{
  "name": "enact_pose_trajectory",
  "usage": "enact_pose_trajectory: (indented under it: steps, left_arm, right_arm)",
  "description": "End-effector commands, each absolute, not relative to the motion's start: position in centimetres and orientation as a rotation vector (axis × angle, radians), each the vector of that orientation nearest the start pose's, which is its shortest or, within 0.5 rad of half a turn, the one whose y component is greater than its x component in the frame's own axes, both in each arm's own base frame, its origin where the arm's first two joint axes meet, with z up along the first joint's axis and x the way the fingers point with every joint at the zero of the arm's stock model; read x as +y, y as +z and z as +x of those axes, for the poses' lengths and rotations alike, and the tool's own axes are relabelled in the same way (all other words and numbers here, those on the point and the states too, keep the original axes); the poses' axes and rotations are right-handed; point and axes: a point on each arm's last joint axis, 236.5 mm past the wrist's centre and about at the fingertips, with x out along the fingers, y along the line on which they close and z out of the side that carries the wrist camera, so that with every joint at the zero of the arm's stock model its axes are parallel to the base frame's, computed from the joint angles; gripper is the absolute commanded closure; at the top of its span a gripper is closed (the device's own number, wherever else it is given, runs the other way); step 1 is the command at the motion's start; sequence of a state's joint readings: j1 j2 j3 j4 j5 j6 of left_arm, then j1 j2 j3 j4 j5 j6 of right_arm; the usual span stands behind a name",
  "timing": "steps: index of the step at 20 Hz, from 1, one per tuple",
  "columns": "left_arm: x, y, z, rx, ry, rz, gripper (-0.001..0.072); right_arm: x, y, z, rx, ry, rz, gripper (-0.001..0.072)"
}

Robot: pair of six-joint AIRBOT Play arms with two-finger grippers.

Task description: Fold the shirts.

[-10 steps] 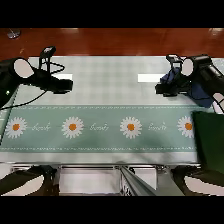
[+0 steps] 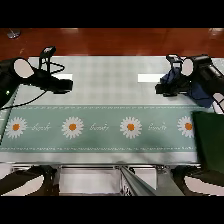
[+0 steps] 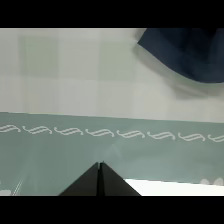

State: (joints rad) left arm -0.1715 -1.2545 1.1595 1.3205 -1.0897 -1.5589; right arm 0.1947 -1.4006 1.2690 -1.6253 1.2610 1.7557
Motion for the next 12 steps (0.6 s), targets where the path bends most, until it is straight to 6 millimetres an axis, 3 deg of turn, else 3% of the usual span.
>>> enact_pose_trajectory:
  steps: [1,2,3,5,6,7,8,9,10,11,12]
  left_arm:
    - [-11.9,2.9,38.3,1.196,-0.284,-0.122,0.0684]
    - [-11.9,2.9,38.3,1.195,-0.284,-0.122,0.0684]
    - [-12.0,3.1,38.9,1.17,-0.28,-0.126,0.0685]
    - [-12.2,3.7,41.5,1.067,-0.271,-0.15,0.0684]
    - [-12.5,3.8,42.0,1.047,-0.272,-0.166,0.0684]
    - [-12.5,3.7,42.1,1.046,-0.272,-0.168,0.0682]
    - [-12.3,3.9,42.8,1.019,-0.264,-0.168,0.0621]
    - [-12.2,4.2,43.7,0.984,-0.256,-0.171,0.0453]
    - [-12.1,4.3,44.6,0.948,-0.251,-0.17,0.0179]
    - [-11.9,4.2,45.4,0.922,-0.249,-0.148,0.0002]
    - [-11.4,3.8,45.8,0.916,-0.236,-0.137,0.0002]
  right_arm:
    - [6.4,-0.6,38.7,1.367,0.006,-0.028,0.0685]
    - [6.6,-0.5,39.1,1.352,0.006,-0.019,0.0685]
    - [6.9,-0.1,40.6,1.282,0.018,-0.013,0.0685]
    - [6.5,1.1,43.8,1.141,0.027,-0.062,0.0679]
    - [5.3,2.2,45.8,1.044,0.001,-0.122,0.0551]
    - [3.8,3.7,48.1,0.931,-0.045,-0.168,0.0193]
    - [2.2,5.3,50.3,0.825,-0.08,-0.202,0.008]
    - [0.2,6.4,51.9,0.749,-0.126,-0.201,0.008]
    - [-2.1,6.9,53.0,0.709,-0.18,-0.165,0.008]
    - [-5.2,6.5,53.7,0.705,-0.249,-0.103,0.008]
    - [-8.6,5.6,53.9,0.727,-0.33,-0.036,0.008]
